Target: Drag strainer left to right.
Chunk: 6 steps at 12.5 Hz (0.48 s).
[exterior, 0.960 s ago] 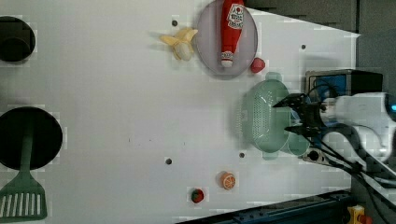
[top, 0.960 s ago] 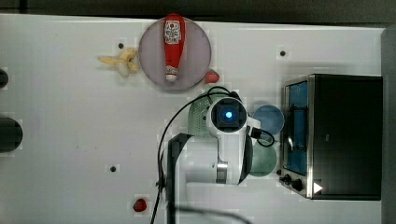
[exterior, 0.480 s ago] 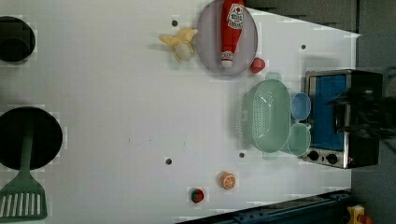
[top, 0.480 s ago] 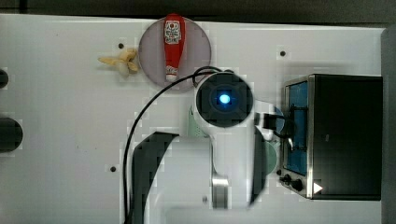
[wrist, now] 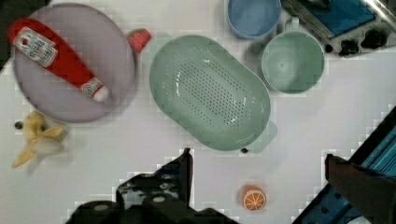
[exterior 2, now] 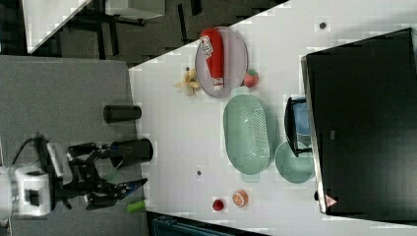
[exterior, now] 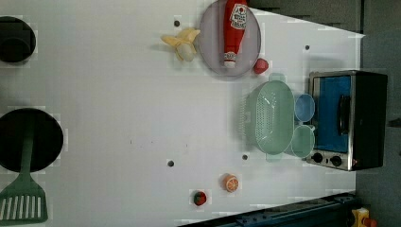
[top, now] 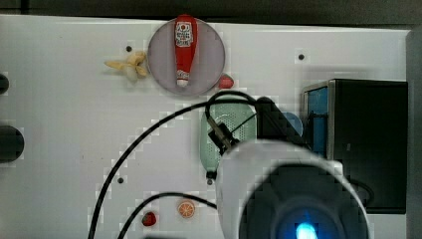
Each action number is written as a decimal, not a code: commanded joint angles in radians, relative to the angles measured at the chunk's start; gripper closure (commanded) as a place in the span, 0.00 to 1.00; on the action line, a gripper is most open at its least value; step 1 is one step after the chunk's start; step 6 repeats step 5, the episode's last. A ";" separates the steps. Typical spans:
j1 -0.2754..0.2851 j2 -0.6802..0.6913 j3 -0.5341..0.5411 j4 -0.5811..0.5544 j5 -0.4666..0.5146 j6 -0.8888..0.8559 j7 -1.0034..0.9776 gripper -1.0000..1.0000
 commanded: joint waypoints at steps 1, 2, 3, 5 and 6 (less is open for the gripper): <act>0.010 0.031 -0.003 -0.022 0.012 -0.015 -0.075 0.00; 0.010 0.032 -0.003 -0.022 0.012 -0.015 -0.075 0.00; 0.010 0.033 -0.002 -0.022 0.012 -0.015 -0.075 0.00; 0.010 0.034 -0.001 -0.022 0.012 -0.015 -0.075 0.00; 0.010 0.034 -0.001 -0.022 0.012 -0.015 -0.075 0.00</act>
